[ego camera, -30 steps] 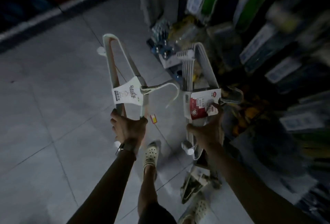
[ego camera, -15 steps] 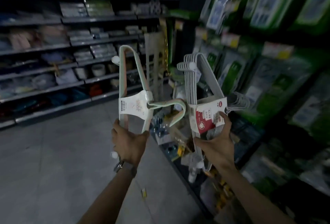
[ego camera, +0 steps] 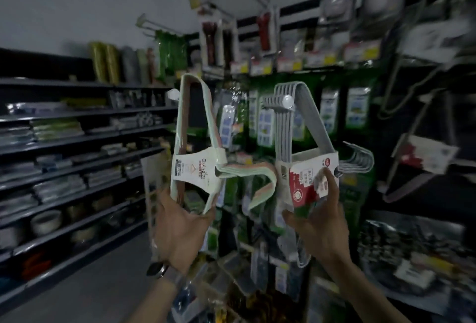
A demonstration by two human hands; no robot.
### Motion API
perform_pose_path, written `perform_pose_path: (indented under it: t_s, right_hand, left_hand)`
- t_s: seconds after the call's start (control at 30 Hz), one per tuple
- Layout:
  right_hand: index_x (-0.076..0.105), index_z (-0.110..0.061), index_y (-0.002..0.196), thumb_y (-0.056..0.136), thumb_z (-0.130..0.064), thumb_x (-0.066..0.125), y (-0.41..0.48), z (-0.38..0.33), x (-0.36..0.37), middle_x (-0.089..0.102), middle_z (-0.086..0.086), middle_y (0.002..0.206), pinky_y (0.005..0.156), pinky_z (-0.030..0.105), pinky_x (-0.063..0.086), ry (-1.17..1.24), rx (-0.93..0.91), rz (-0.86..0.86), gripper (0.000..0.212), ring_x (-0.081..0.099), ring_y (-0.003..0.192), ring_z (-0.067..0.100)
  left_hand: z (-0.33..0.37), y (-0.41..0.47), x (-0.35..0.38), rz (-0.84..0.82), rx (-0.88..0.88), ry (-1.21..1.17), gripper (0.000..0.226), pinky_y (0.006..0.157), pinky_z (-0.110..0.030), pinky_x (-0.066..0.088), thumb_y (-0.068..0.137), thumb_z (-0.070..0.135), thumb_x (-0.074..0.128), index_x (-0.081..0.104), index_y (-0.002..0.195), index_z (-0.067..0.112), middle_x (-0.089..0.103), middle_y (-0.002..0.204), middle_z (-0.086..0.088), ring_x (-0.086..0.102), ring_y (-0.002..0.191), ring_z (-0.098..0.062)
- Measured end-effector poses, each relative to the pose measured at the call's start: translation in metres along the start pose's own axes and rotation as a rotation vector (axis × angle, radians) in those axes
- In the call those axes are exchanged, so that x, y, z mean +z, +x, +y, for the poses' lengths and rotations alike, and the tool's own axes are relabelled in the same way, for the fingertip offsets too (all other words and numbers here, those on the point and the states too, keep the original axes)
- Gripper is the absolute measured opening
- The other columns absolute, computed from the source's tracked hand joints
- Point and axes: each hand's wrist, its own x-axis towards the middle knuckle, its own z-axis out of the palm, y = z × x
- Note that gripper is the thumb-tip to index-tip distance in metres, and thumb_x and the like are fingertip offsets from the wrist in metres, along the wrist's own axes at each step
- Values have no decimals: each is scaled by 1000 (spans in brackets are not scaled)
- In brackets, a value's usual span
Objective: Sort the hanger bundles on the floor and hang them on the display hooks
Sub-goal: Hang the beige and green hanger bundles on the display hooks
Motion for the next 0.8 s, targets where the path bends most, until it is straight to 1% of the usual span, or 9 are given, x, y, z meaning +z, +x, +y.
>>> perform_pose_path:
  t_s: [0.1,0.23,0.33,0.4,0.47,0.57,0.67,0.73,0.8]
  right_hand:
    - [-3,-75,147,56,-57,88,0,-8,-35,65,12,100,56,44,55,-62,20,88,130,65,71,31]
    - [-2,-74,148,52,-64,84,-15,-16,-85,66,7,109,62,50,58,-178,36,204,130,70,79,31]
    - [-3,-76,146,57,-56,92,-34,-21,-119,57,1,122,68,48,58,-283,63,303,132,69,90,30]
    - [-4,-77,145,61,-46,94,-45,-23,-145,52,-1,119,67,47,58,-350,87,358,133,65,87,25]
    - [-2,-76,146,64,-40,93,-55,-24,-172,49,0,111,63,47,57,-407,92,407,130,61,79,23]
    - [-4,-76,145,66,-42,94,-69,-27,-214,45,1,114,62,45,57,-464,93,460,130,59,80,23]
    - [-3,-74,146,65,-49,94,-79,-33,-250,39,0,122,66,43,55,-507,89,521,129,57,88,25]
    - [-2,-72,148,67,-48,95,-81,-34,-274,42,3,126,62,40,54,-529,74,556,128,56,83,20]
    - [0,-71,149,69,-43,94,-82,-33,-297,45,1,121,58,38,53,-524,69,586,127,55,77,11]
  left_hand:
    - [24,-1,10,-77,33,-35,86,66,-40,56,55,63,89,38,116,29,57,104,5,60,82,-22]
    - [51,-8,33,-213,97,-64,95,66,-41,59,51,60,91,37,123,31,58,111,1,63,87,-25]
    - [68,-23,50,-347,140,-150,90,60,-42,57,51,62,92,38,117,32,56,103,3,62,82,-23]
    - [78,-35,62,-396,177,-196,93,58,-43,59,53,62,93,39,122,31,58,102,4,63,80,-21]
    - [90,-51,71,-438,191,-207,96,61,-43,60,56,72,86,38,129,31,61,107,3,65,83,-24]
    - [108,-77,87,-491,206,-238,113,80,-46,61,50,92,72,35,141,35,63,123,-1,67,101,-31]
    - [138,-100,89,-560,231,-187,111,89,-43,58,53,68,89,34,142,33,58,133,1,65,110,-30]
    - [158,-114,94,-598,235,-211,113,89,-44,57,54,54,95,32,145,32,54,137,1,63,112,-30]
    - [176,-128,101,-602,268,-230,109,86,-43,57,55,51,96,34,143,31,56,134,-1,64,107,-31]
